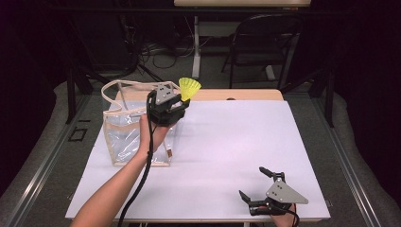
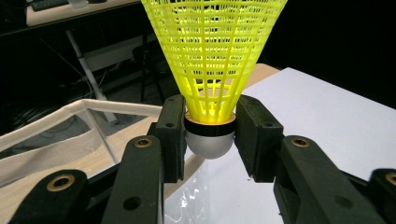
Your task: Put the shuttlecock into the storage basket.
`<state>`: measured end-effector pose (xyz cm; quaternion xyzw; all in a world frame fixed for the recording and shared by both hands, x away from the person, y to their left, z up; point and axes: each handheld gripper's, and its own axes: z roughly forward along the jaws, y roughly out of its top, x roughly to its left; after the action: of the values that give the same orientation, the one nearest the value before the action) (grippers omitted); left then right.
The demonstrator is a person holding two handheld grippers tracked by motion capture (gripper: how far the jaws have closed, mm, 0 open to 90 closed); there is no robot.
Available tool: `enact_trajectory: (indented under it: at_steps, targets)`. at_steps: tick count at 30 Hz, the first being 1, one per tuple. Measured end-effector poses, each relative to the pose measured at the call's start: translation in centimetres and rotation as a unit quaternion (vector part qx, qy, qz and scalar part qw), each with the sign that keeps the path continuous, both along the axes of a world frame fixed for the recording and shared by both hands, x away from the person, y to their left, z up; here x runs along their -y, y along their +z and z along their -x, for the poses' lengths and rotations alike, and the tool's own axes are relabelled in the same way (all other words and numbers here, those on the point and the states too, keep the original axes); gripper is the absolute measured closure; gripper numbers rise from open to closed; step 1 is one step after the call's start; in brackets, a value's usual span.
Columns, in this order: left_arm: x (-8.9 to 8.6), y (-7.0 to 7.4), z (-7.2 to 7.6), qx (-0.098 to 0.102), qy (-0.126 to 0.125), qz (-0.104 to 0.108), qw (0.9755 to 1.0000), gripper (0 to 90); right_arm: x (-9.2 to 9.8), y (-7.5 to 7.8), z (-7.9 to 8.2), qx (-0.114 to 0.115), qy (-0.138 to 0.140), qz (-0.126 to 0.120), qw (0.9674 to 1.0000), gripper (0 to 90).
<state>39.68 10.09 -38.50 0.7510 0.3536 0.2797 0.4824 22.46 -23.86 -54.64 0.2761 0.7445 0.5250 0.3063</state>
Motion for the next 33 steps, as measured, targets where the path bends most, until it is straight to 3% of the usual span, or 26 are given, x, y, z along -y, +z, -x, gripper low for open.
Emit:
enact_trajectory:
  at_steps: [33]
  targets:
    - [-4.1,0.8,-0.6,0.008,0.049,0.006,0.9987,64.4,-0.1,0.0,0.0,0.0,0.0,0.001,1.0,0.5]
